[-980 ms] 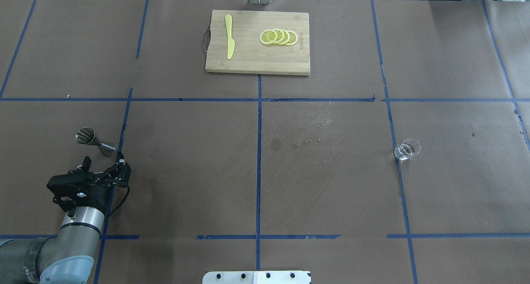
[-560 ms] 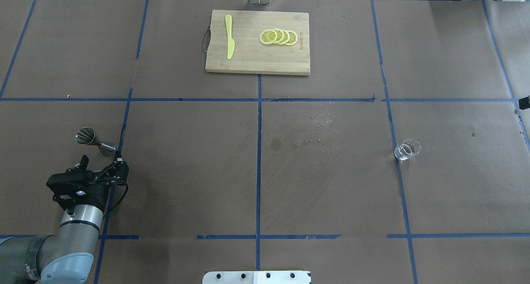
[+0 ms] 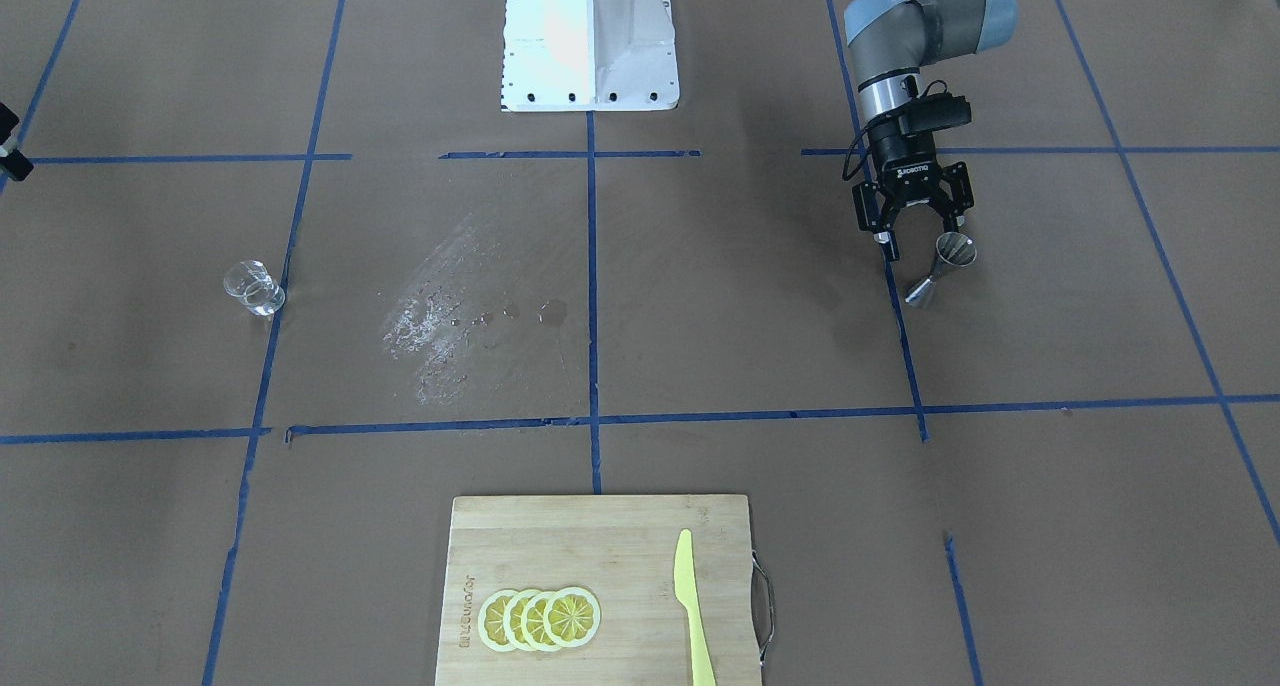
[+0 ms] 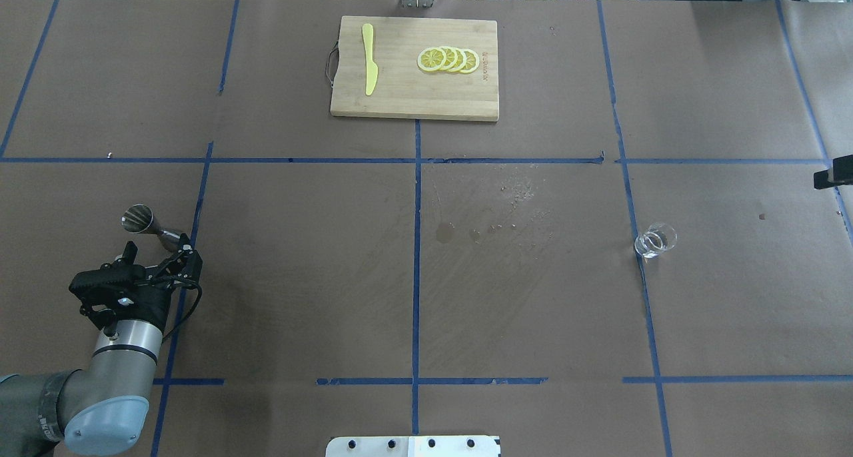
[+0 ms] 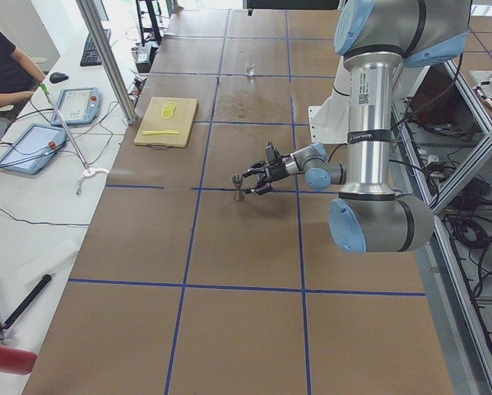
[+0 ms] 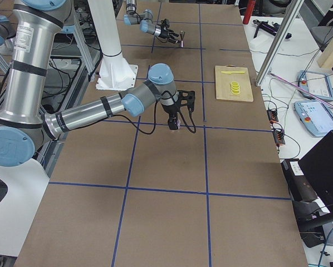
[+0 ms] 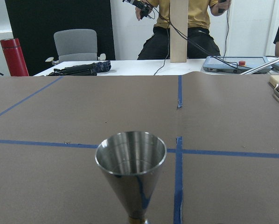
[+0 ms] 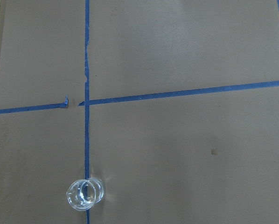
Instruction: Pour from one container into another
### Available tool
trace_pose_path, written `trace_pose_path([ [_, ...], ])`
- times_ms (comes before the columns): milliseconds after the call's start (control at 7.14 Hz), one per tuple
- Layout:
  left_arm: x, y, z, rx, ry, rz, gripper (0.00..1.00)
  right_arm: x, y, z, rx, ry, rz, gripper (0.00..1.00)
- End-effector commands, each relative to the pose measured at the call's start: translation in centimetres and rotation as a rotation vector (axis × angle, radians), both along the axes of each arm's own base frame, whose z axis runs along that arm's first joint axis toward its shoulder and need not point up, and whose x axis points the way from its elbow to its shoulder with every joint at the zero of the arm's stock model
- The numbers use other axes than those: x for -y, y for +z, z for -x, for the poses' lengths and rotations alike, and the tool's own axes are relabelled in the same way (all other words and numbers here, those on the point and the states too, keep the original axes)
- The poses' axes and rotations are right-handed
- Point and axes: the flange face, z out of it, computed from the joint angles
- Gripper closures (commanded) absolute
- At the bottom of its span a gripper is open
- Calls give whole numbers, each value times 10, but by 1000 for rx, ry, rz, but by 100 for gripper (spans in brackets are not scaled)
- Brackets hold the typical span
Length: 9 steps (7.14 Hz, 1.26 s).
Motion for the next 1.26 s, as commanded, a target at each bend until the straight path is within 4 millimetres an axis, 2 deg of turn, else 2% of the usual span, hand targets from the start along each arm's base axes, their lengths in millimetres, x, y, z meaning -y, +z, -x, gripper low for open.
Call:
trace_pose_path([
  [0,8,13,2,21,-19,3,12,-20,-2,17,11,35,-33,0],
  [280,10,19,0,32,-23,5,12,-28,0,21,-30,44,-45,0],
  [560,26,14,-14,21,-50,3,13,-30,0,23,-33,40,-46,0],
  [840,36,18,-13,29,-70,3,15,-31,-1,23,-32,38,-48,0],
  [1120,40,19,-10,30,-79,3,22,-32,0,25,-33,32,-45,0],
])
